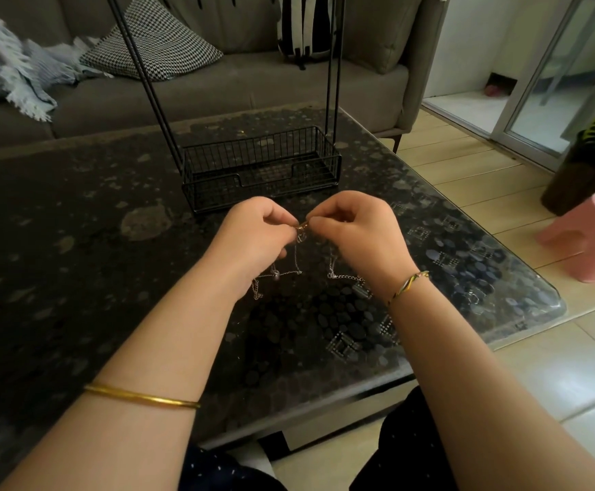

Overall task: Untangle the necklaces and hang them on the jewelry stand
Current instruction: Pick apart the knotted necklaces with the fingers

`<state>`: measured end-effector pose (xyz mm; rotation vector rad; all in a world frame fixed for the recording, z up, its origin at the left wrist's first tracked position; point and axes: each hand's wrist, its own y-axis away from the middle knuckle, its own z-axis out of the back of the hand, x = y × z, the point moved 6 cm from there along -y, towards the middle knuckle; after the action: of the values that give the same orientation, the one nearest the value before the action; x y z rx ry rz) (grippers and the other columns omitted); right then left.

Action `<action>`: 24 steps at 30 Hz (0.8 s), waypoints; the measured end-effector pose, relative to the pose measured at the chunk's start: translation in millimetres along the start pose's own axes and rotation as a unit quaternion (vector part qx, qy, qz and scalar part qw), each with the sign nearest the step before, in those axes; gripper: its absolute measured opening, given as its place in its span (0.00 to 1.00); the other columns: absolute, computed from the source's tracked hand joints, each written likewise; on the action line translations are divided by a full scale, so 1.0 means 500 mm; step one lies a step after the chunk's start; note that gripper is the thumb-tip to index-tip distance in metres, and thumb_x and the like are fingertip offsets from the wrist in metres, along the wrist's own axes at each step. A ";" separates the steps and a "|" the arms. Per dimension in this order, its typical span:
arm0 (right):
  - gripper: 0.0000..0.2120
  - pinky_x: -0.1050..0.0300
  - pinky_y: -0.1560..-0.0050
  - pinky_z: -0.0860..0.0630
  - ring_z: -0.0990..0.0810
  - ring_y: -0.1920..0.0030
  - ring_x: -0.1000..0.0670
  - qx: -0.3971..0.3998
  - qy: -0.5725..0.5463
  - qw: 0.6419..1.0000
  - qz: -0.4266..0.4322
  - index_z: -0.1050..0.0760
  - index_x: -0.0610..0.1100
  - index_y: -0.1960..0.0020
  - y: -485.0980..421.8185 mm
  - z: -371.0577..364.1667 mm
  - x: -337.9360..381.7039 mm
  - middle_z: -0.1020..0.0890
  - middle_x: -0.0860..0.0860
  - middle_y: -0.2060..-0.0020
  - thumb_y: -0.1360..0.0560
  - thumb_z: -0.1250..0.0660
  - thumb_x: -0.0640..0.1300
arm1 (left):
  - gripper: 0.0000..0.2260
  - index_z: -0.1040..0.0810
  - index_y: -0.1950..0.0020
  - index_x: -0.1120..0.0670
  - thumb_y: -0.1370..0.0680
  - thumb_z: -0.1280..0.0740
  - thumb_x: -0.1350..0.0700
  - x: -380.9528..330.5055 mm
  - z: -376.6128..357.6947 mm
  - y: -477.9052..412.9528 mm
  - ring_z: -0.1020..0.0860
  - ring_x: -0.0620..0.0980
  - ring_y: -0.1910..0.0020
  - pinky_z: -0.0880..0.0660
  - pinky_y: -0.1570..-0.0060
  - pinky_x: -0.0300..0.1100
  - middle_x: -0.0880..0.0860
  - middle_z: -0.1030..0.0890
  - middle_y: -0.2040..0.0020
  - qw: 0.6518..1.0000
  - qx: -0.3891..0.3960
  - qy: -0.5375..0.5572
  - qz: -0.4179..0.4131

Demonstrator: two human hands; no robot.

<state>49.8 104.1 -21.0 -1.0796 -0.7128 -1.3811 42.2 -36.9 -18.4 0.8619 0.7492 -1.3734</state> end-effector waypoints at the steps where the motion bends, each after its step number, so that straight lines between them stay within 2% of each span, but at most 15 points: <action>1: 0.04 0.60 0.61 0.27 0.26 0.67 0.58 0.000 -0.006 1.000 -0.006 0.19 0.46 0.60 0.000 0.000 -0.001 0.20 0.53 0.66 0.28 0.31 0.39 | 0.06 0.22 0.56 0.49 0.23 0.32 0.61 0.000 -0.001 0.001 0.23 0.44 0.62 0.26 0.58 0.40 0.49 0.20 0.57 1.000 0.003 0.001 0.000; 6: 0.03 0.68 0.70 0.31 0.26 0.73 0.62 0.012 -0.066 0.997 -0.043 0.20 0.43 0.59 0.003 -0.001 -0.004 0.18 0.51 0.69 0.27 0.32 0.38 | 0.06 0.23 0.57 0.50 0.24 0.31 0.60 -0.002 -0.003 0.003 0.23 0.45 0.62 0.26 0.58 0.40 0.49 0.21 0.58 1.000 0.011 -0.008 -0.006; 8: 0.03 0.65 0.70 0.28 0.25 0.72 0.60 0.012 -0.070 0.996 -0.052 0.20 0.42 0.59 0.004 -0.001 -0.004 0.18 0.49 0.70 0.27 0.33 0.37 | 0.06 0.23 0.57 0.50 0.23 0.32 0.60 -0.004 -0.004 0.003 0.23 0.45 0.61 0.25 0.58 0.41 0.50 0.20 0.57 1.000 0.008 -0.014 -0.009; 13: 0.04 0.65 0.70 0.30 0.25 0.72 0.56 0.030 -0.067 0.995 -0.072 0.21 0.41 0.59 0.004 -0.008 -0.011 0.19 0.48 0.72 0.26 0.35 0.37 | 0.05 0.24 0.56 0.52 0.22 0.34 0.61 -0.010 -0.004 0.004 0.20 0.45 0.58 0.24 0.52 0.43 0.49 0.19 0.58 1.000 0.004 -0.011 -0.008; 16: 0.04 0.67 0.71 0.32 0.26 0.74 0.61 0.038 -0.034 0.996 -0.068 0.21 0.43 0.57 0.002 -0.013 -0.017 0.18 0.49 0.70 0.25 0.34 0.39 | 0.06 0.24 0.56 0.53 0.21 0.35 0.62 -0.008 -0.002 0.005 0.19 0.46 0.57 0.23 0.48 0.45 0.50 0.19 0.58 1.000 0.013 0.009 0.007; 19: 0.03 0.60 0.60 0.24 0.22 0.64 0.55 0.019 -0.007 0.999 -0.046 0.21 0.43 0.57 -0.001 -0.011 -0.016 0.17 0.49 0.64 0.26 0.33 0.39 | 0.06 0.24 0.55 0.53 0.21 0.36 0.62 -0.005 -0.006 0.006 0.19 0.47 0.56 0.22 0.45 0.48 0.51 0.18 0.56 0.999 0.036 0.023 0.027; 20: 0.03 0.58 0.57 0.25 0.22 0.63 0.54 0.011 -0.003 0.999 -0.039 0.21 0.43 0.57 -0.002 -0.010 -0.014 0.18 0.50 0.63 0.26 0.33 0.39 | 0.07 0.24 0.55 0.53 0.20 0.37 0.62 -0.004 -0.007 0.005 0.20 0.47 0.56 0.23 0.44 0.48 0.51 0.18 0.56 0.998 0.042 0.023 0.031; 24: 0.03 0.59 0.58 0.26 0.26 0.64 0.55 -0.004 -0.021 1.000 -0.023 0.22 0.43 0.57 -0.003 -0.011 -0.004 0.22 0.51 0.65 0.25 0.34 0.39 | 0.07 0.23 0.55 0.52 0.20 0.38 0.61 0.000 -0.012 0.005 0.22 0.46 0.57 0.23 0.44 0.48 0.50 0.20 0.57 0.997 0.056 0.023 0.043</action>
<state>47.2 100.0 -24.7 -1.1067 -0.7677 -1.4039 44.7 -31.5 -21.3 1.0055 0.6671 -1.3337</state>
